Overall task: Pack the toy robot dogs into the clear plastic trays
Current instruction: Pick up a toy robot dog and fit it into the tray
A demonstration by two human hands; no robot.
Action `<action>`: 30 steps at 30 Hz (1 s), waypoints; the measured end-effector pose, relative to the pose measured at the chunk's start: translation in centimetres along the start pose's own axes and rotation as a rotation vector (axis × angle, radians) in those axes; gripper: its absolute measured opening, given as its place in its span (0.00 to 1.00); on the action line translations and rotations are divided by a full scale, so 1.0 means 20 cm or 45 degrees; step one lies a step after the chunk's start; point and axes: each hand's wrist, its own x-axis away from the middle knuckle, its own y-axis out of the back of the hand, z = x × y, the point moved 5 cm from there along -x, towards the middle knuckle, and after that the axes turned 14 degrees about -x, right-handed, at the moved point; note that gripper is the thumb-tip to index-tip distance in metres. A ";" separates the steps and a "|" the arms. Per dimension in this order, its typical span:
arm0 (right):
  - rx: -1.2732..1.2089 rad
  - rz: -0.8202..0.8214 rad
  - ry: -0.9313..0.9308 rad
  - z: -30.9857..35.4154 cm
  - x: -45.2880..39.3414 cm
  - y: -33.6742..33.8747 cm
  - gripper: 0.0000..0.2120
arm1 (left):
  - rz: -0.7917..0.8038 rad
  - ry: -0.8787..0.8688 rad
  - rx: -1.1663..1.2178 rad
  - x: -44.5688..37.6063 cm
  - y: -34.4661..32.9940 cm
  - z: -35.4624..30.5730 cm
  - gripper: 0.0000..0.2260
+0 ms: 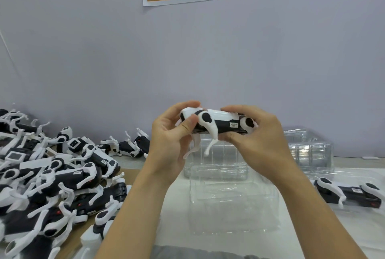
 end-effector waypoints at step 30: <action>0.954 0.399 -0.497 -0.29 0.10 -0.04 0.16 | -0.121 0.684 -0.965 0.12 0.18 0.69 0.10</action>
